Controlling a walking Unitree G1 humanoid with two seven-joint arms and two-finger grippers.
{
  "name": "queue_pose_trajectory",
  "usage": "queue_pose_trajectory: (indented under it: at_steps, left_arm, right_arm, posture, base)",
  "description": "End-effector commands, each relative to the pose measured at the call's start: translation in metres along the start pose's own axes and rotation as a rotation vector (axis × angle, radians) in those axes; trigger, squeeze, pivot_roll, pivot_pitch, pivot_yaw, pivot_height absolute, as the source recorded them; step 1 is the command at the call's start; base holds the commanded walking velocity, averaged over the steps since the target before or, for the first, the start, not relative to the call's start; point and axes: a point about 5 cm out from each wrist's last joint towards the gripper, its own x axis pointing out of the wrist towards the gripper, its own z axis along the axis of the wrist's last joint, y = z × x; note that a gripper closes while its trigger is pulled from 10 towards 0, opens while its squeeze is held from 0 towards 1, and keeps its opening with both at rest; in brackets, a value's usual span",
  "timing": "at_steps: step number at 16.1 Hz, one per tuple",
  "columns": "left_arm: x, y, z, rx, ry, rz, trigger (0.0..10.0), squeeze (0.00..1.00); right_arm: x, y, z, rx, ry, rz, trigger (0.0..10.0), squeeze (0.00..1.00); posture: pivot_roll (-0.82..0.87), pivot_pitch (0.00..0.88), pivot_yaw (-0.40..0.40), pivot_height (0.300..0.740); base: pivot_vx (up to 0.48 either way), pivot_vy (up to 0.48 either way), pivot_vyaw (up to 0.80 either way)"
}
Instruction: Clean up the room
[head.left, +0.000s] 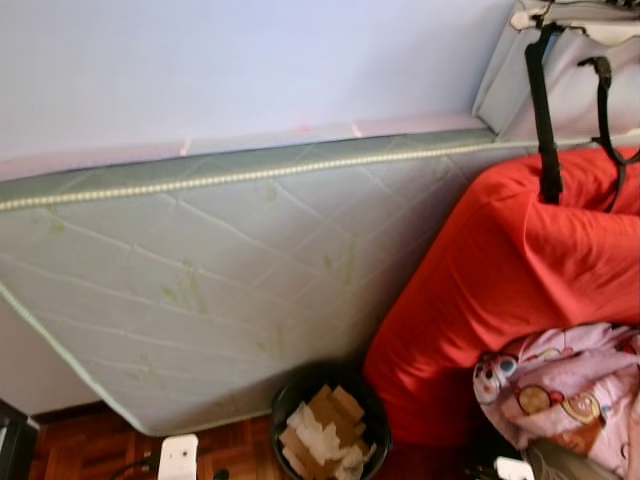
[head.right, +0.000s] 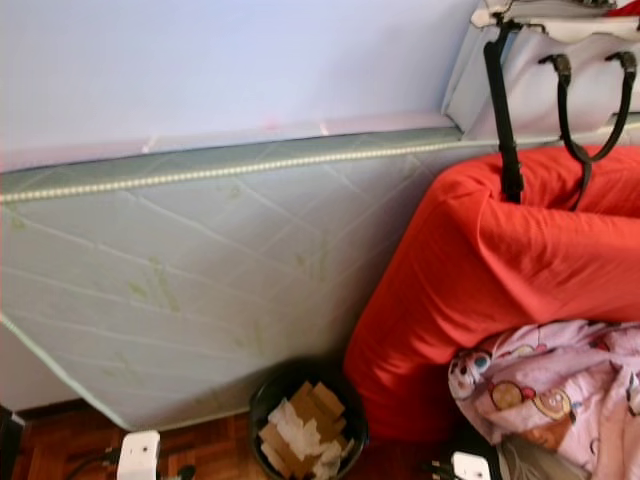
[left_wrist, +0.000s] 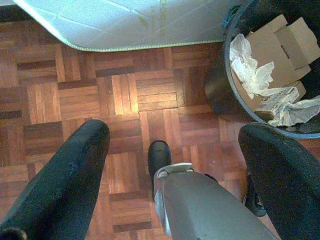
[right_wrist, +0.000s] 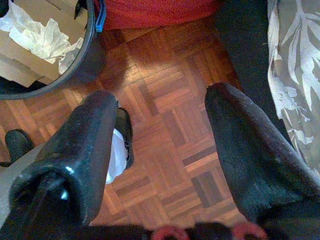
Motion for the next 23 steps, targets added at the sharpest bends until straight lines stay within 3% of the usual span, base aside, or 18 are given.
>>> queue_pose_trajectory:
  at_steps: [1,18,23]
  left_arm:
    - [-0.0011,-0.0012,-0.0044,0.007,0.010,-0.004,10.0,0.00]
    - [-0.0010,-0.0022,-0.0039,0.002,0.008,-0.007,10.0,0.00]
    - [-0.0008,-0.0029,-0.0036,0.006,0.009,-0.006,10.0,0.00]
  right_arm:
    - [-0.0005,-0.0031,0.0011,-0.006,-0.005,-0.008,10.0,0.00]
    - [-0.0004,-0.0032,0.0021,-0.009,-0.006,-0.004,10.0,0.00]
    - [-0.0004,-0.0034,0.0022,-0.006,-0.007,-0.005,10.0,0.00]
  posture:
    - [-0.01,0.000,-0.058,0.740]
    - [-0.01,0.000,-0.062,0.740]
    - [-0.01,0.000,-0.062,0.740]
  base:
    - [-0.240,0.000,0.00]
    - [-0.181,0.000,0.00]
    - [0.000,0.000,0.00]
